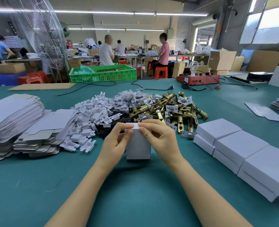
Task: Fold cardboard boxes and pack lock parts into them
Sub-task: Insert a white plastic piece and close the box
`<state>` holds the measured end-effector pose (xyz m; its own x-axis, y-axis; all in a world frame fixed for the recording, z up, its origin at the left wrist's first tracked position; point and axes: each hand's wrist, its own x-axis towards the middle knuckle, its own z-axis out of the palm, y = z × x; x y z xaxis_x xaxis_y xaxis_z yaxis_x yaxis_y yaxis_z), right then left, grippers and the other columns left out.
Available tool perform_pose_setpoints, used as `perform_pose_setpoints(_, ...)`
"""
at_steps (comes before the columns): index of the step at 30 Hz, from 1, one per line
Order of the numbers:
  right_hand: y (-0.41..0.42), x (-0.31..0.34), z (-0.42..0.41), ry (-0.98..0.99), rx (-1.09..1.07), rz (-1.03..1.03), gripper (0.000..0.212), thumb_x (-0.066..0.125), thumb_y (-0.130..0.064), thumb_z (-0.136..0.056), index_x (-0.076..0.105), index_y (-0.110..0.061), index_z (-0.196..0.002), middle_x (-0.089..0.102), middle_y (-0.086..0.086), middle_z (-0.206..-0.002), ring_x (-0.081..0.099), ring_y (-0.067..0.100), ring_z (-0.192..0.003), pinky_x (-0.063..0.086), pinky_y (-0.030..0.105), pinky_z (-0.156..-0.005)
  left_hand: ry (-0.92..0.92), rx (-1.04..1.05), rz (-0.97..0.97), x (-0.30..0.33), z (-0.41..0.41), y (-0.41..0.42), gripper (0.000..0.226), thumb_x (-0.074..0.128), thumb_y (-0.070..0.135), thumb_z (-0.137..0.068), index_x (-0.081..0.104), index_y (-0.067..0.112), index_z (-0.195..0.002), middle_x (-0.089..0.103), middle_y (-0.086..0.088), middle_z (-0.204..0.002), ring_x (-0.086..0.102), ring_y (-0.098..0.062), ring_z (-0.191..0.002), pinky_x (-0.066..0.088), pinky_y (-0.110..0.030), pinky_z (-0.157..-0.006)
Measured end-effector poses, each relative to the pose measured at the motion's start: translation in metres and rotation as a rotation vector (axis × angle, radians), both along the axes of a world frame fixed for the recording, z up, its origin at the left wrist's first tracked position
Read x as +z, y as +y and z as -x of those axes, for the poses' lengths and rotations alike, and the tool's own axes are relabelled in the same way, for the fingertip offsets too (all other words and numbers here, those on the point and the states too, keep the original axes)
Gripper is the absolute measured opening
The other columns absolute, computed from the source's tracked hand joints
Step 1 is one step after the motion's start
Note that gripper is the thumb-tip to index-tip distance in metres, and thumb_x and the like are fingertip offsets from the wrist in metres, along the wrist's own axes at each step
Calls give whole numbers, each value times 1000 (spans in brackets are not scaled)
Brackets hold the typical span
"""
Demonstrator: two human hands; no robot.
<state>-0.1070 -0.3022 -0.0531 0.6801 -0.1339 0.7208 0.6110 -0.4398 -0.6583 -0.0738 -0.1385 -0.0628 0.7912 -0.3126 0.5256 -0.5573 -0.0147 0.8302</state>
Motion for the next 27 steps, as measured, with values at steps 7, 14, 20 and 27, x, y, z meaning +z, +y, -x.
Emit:
perform_pose_setpoints(7, 4, -12, 2, 184, 44, -51, 44, 71, -23, -87, 56, -32, -127, 61, -15, -114, 63, 7, -98, 55, 25, -78, 228, -35, -33, -13, -2, -2, 53, 69, 42, -82, 43, 58, -125, 67, 8, -115, 71, -10, -95, 57, -26, -75)
perform_pose_setpoints(14, 6, -16, -9, 472, 0, -359, 33, 70, -32, -87, 56, -21, -115, 68, 1, -100, 67, 18, -90, 56, 31, -73, 316, 95, -105, -17, -12, -5, 23, 72, 28, -87, 58, 35, -104, 73, 7, -98, 70, -4, -90, 55, -23, -76)
perform_pose_setpoints(20, 10, -16, -11, 762, 32, -577, 35, 65, -36, -90, 49, -17, -114, 64, 3, -108, 67, 17, -90, 52, 25, -58, 521, 143, -62, -12, -11, -3, 37, 72, 44, -72, 61, 27, -103, 70, -12, -85, 68, -21, -70, 52, -32, -55)
perform_pose_setpoints(27, 7, 0, -4, 966, 185, -627, 22, 57, -26, -95, 53, -15, -114, 66, 6, -94, 65, 17, -65, 51, 26, -48, 633, 120, 78, -10, -18, 2, 30, 55, 36, -98, 67, 10, -93, 68, -7, -70, 58, -12, -51, 42, -18, -44)
